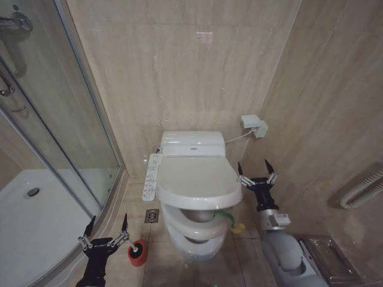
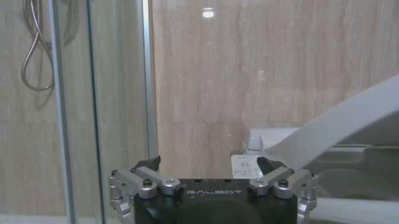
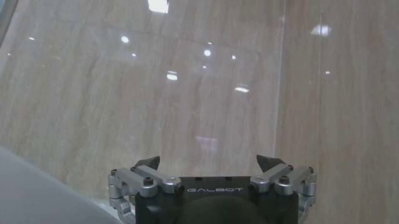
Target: Open the toilet lid, clean the toilet bowl with a toilet brush, close the toilet lid, and flush.
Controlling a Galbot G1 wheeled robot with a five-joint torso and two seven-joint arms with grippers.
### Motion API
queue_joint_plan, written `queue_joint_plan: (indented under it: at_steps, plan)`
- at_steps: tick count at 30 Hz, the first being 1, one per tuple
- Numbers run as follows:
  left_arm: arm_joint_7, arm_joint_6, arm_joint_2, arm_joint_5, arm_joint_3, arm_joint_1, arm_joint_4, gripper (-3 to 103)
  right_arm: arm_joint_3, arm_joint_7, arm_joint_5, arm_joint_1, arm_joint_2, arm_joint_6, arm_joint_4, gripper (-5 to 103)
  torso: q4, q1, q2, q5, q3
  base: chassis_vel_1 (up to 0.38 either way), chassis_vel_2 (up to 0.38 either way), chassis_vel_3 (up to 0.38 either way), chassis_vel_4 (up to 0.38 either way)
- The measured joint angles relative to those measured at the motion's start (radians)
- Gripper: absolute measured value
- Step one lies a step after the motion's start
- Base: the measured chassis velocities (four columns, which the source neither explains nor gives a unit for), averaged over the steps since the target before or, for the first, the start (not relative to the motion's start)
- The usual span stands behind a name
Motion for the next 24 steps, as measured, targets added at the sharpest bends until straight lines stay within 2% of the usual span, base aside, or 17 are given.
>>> queue_joint_plan:
  at_steps: [13,19,24]
  plan:
    - [0.0,0.0,0.0,0.0,0.0,0.0,0.0,100,0.015,0.029,-0.026,-0.112,0.034,0.013,0.031,100,0.0,0.0,0.0,0.0,0.0,0.0,0.0,0.0,0.0]
    - [0.0,0.0,0.0,0.0,0.0,0.0,0.0,100,0.025,0.062,-0.029,-0.097,0.041,-0.036,0.023,100,0.0002,0.0,0.0,0.0,0.0,0.0,0.0,0.0,0.0]
    - [0.0,0.0,0.0,0.0,0.0,0.0,0.0,100,0.048,0.075,-0.031,-0.126,0.034,-0.043,0.018,100,-0.0001,0.0,0.0,0.0001,0.0,0.0,0.0,0.0,0.0]
